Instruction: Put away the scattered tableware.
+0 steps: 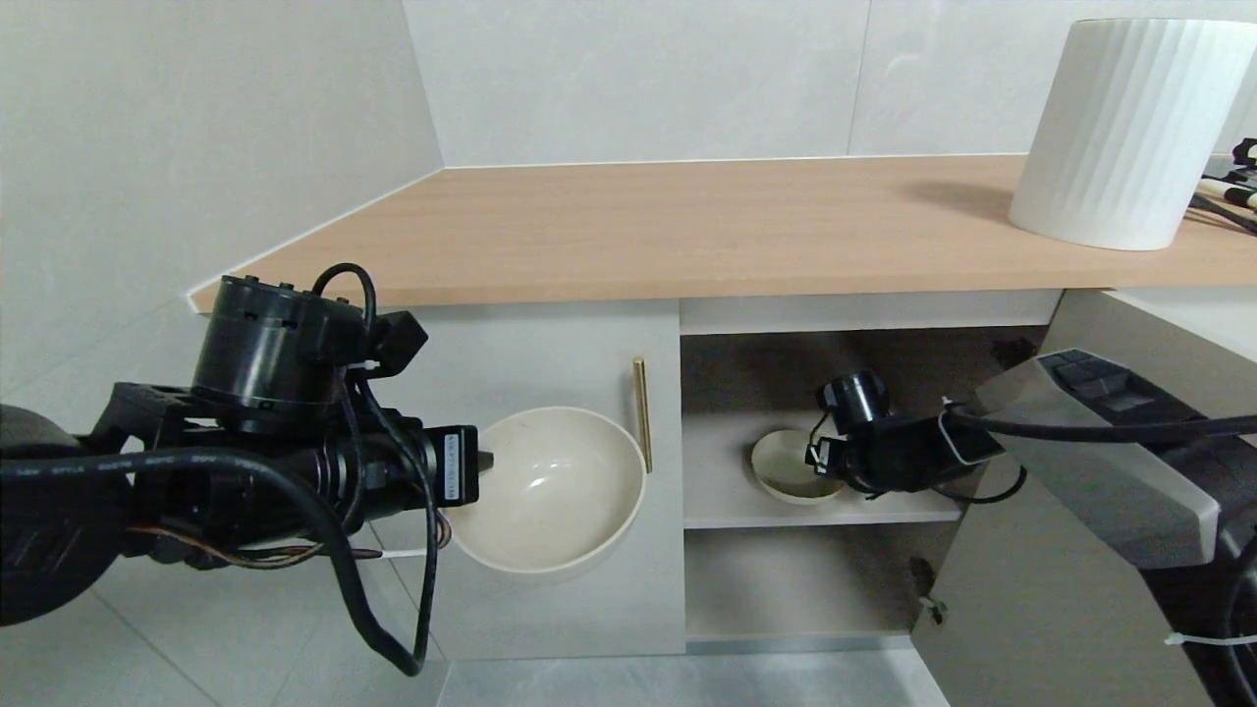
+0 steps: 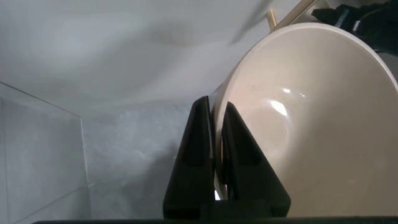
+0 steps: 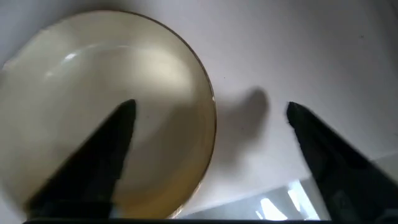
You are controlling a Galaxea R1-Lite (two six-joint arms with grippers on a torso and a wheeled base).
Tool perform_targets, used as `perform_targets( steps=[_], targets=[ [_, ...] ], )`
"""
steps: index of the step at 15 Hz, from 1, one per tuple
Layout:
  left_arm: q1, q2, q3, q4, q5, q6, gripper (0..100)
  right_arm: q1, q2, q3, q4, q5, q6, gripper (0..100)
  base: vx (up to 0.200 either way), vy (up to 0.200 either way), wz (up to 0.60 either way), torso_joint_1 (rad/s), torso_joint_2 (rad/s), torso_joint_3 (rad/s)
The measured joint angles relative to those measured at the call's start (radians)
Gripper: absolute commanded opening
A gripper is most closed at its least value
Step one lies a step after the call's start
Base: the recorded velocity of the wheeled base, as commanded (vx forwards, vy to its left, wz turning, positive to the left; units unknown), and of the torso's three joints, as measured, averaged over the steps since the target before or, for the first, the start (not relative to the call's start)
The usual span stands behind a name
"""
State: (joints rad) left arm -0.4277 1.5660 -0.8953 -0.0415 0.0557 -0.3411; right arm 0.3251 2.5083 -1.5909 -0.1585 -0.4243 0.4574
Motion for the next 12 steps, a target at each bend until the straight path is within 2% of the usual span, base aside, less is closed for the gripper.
perform_targets(
  steps=[3, 7, 9, 12],
  targets=[
    [-0.022, 0.028, -0.008, -0.015, -0.001, 0.003, 0, 0.010, -0.167, 0.132, 0.023, 0.152, 0.008, 100, 0.000, 0.000, 0.00, 0.000, 0.00, 0.000],
    [-0.123, 0.124, -0.017, -0.073, 0.001, 0.016, 0, 0.079, -0.492, 0.352, 0.105, 0.436, -0.012, 100, 0.000, 0.000, 0.00, 0.000, 0.00, 0.000],
    [-0.180, 0.175, -0.036, -0.093, 0.015, 0.016, 0, 0.154, -0.633, 0.442, 0.138, 0.491, -0.028, 100, 0.000, 0.000, 0.00, 0.000, 0.00, 0.000],
    [-0.232, 0.232, -0.048, -0.102, 0.055, 0.015, 0, 0.235, -0.737, 0.502, 0.149, 0.493, -0.063, 100, 0.000, 0.000, 0.00, 0.000, 0.00, 0.000]
  ],
)
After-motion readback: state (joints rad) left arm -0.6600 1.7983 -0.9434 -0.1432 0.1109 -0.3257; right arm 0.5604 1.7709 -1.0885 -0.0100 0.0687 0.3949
